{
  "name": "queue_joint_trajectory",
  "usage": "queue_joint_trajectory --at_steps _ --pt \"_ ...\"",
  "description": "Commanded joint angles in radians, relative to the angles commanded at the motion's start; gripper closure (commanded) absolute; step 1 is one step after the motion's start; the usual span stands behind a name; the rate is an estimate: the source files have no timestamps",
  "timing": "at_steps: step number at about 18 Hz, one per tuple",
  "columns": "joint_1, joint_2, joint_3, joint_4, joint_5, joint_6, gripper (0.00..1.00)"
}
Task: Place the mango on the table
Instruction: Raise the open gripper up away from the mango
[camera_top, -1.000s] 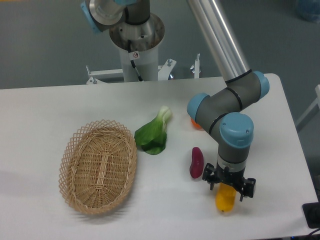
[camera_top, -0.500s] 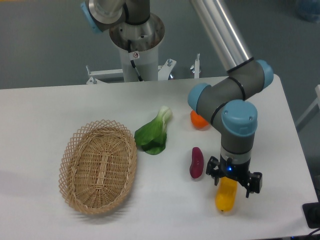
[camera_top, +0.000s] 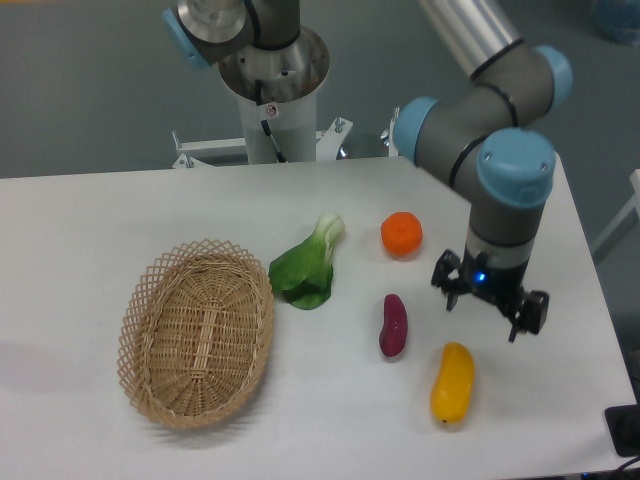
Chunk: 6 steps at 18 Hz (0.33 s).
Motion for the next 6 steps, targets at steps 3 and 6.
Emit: queue_joint_trajectory --at_steps 3,6 --pt "0.017 0.023 -0.023 0.000 0.000 0.012 0.00" --pt "0.014 0.026 -0.032 0.008 0.000 0.012 0.00"
